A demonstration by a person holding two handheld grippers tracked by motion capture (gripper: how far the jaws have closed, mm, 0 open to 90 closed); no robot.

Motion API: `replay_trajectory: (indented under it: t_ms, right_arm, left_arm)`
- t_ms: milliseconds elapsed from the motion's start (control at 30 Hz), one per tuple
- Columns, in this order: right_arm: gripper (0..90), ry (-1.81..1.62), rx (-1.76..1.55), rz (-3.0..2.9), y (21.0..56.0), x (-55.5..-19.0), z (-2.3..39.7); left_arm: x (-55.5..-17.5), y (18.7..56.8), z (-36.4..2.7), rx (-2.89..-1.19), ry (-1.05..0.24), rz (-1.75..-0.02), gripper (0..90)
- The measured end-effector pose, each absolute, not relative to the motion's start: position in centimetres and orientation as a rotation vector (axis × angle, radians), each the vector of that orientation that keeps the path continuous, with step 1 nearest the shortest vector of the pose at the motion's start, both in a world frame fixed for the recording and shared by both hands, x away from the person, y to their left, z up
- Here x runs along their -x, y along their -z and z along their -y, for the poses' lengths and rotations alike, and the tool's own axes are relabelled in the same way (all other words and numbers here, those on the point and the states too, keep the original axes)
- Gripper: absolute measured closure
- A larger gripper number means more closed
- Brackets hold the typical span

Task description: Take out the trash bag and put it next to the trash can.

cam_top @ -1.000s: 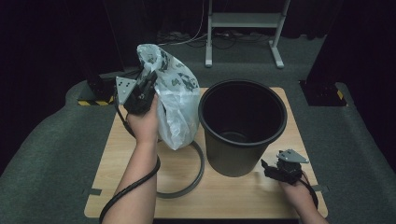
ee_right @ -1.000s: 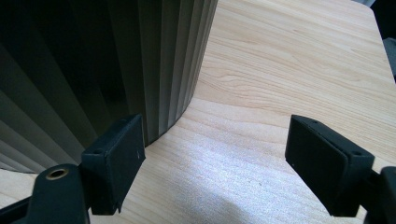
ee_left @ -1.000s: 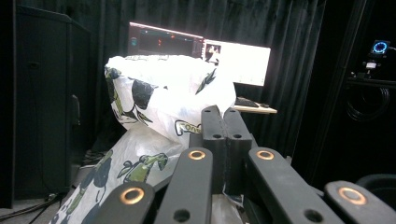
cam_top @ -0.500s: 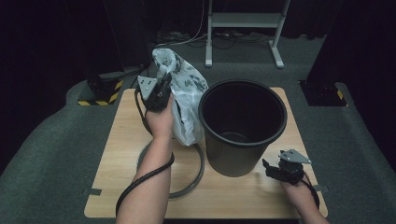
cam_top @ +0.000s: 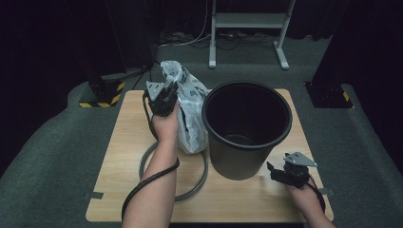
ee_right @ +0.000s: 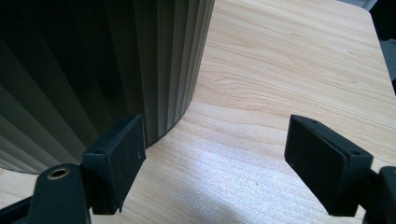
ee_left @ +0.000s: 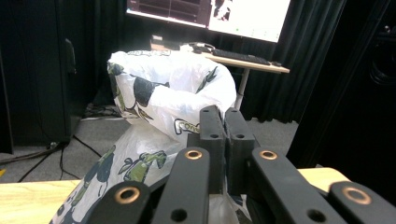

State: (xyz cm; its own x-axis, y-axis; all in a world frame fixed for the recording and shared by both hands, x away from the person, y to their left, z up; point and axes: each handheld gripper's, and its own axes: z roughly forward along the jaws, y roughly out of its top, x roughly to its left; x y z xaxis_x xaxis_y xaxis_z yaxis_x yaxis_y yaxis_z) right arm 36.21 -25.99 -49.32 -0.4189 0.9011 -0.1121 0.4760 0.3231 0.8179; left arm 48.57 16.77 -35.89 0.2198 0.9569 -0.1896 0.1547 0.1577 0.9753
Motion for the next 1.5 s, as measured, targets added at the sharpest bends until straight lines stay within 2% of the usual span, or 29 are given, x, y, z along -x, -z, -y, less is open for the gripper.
replay_trajectory:
  t_ms: [433, 800, 1167, 1500]
  right_arm:
    - [20.4, -0.975, -1.211, -2.028, 49.3, -36.2, 25.9]
    - [20.4, -0.969, -1.208, -2.031, 49.4, -36.3, 25.8]
    - [20.4, -0.962, -1.202, -2.035, 49.4, -36.3, 25.7]
    - [20.4, -0.963, -1.199, -2.032, 49.4, -36.2, 25.7]
  left_arm:
    - [-48.8, 35.9, -16.8, -1.325, -0.817, -1.205, 79.0]
    - [-47.8, 36.1, -16.6, -1.344, -0.761, -1.165, 60.1]
    - [-43.3, 37.5, -16.5, -1.397, -0.730, -1.090, 45.8]
    - [-38.4, 38.8, -15.1, -1.557, -0.720, -1.025, 22.7]
